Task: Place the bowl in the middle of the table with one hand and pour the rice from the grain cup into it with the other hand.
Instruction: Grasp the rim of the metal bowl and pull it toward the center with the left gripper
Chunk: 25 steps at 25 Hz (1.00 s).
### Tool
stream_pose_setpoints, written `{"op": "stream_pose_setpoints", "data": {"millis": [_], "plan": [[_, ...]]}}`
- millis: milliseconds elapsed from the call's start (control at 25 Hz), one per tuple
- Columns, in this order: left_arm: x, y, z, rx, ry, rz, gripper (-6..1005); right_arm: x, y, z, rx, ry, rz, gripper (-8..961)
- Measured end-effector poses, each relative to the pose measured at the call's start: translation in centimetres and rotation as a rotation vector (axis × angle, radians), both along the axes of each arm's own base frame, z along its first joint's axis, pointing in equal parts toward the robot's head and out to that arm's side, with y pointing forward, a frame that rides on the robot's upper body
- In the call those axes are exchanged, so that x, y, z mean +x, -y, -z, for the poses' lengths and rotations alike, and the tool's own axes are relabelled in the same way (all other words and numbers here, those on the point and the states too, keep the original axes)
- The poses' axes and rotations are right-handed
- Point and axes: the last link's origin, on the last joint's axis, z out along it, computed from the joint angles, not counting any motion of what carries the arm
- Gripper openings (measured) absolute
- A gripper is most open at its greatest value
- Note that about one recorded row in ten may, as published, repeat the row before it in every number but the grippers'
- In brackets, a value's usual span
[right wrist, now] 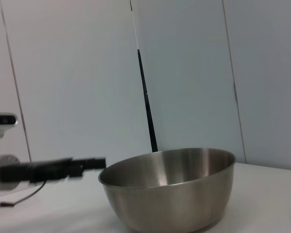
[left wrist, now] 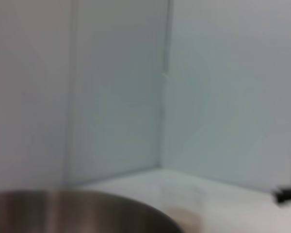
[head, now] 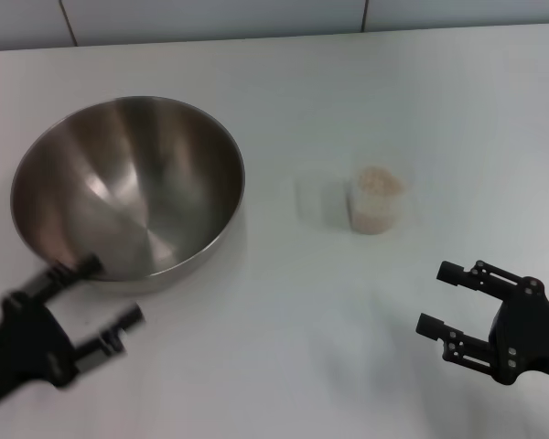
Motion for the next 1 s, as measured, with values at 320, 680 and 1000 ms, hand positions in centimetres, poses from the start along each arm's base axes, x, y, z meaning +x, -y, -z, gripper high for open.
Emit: {"op": "stream_pose_setpoints", "data": {"millis": [320,680,1000], "plan": [[-1.1,-2.6,-5.3,0.144,0.217,-0.214,813,-0.2,-0.3,0.0,0.004,0.003,-0.014,713],[-1.6,-7.2,-8.8,-0.17,0.136,-0.515,813,-0.3,-1.4,0.2,0.011,0.027,-0.015,712],[-1.0,-8.8,-10.8,-0.196,0.059,-0.613,732,-0.6,-2.4,0.4,0.01,0.042,-0.024,711]]}}
